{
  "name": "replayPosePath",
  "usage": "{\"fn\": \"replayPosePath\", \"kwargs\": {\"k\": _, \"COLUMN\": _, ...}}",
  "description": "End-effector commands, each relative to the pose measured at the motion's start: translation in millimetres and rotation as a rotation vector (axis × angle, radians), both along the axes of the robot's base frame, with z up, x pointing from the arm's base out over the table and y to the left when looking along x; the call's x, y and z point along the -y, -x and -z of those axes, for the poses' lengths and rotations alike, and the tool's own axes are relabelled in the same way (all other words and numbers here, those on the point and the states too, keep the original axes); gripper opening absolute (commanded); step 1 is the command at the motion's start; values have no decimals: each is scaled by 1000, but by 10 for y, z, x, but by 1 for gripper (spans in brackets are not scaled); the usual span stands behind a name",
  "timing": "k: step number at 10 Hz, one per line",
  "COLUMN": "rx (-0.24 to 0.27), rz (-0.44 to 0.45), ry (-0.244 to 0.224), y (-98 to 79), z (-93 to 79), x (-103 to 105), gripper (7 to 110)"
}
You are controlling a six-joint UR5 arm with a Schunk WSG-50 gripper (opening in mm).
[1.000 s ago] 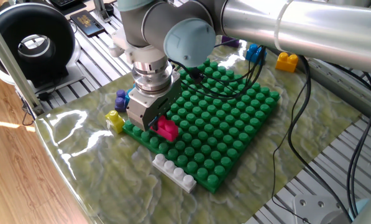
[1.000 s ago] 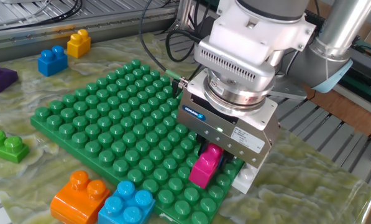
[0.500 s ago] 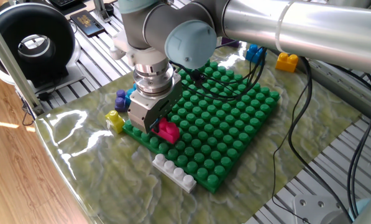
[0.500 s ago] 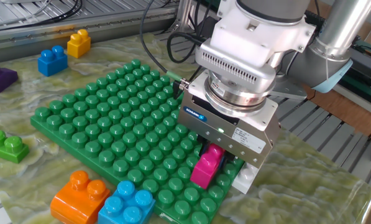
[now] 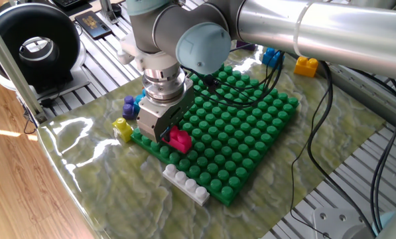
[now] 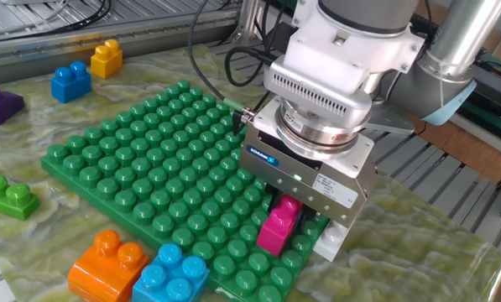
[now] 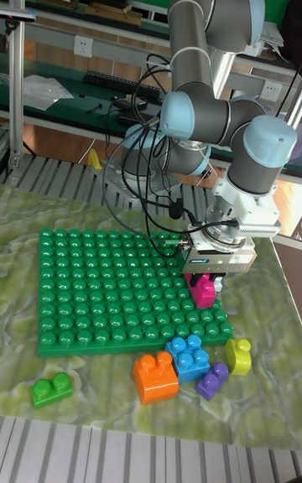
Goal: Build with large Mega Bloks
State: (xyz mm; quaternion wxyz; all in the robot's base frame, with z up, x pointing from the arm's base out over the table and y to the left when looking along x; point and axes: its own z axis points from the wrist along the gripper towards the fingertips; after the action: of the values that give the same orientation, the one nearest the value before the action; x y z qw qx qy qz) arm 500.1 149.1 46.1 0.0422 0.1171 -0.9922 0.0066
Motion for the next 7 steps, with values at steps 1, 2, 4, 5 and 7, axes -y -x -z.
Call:
{"fn": "replayPosePath", "kwargs": {"k": 1, "rx": 1, "rz": 27, "ry": -18, "y": -9, "z": 3, "x": -40, "gripper": 7}}
{"fn": "replayPosePath", "kwargs": {"k": 2, "rx": -2, "rz": 38, "ry": -24, "y": -1, "z": 11, "x": -53, "gripper": 7}}
{"fn": "replayPosePath", "kwargs": {"k": 4, "rx": -4, "rz": 39, "ry": -23, "y": 8, "z": 26, "x": -44, "gripper": 7}}
{"fn": "replayPosePath", "kwargs": {"k": 5, "rx": -4, "rz": 38, "ry": -24, "y": 13, "z": 34, "x": -38, "gripper": 7}}
{"fn": "replayPosePath", "kwargs": {"k": 7, "rx": -4, "rz": 33, "ry": -22, "y": 20, "z": 49, "x": -24, "gripper": 7}}
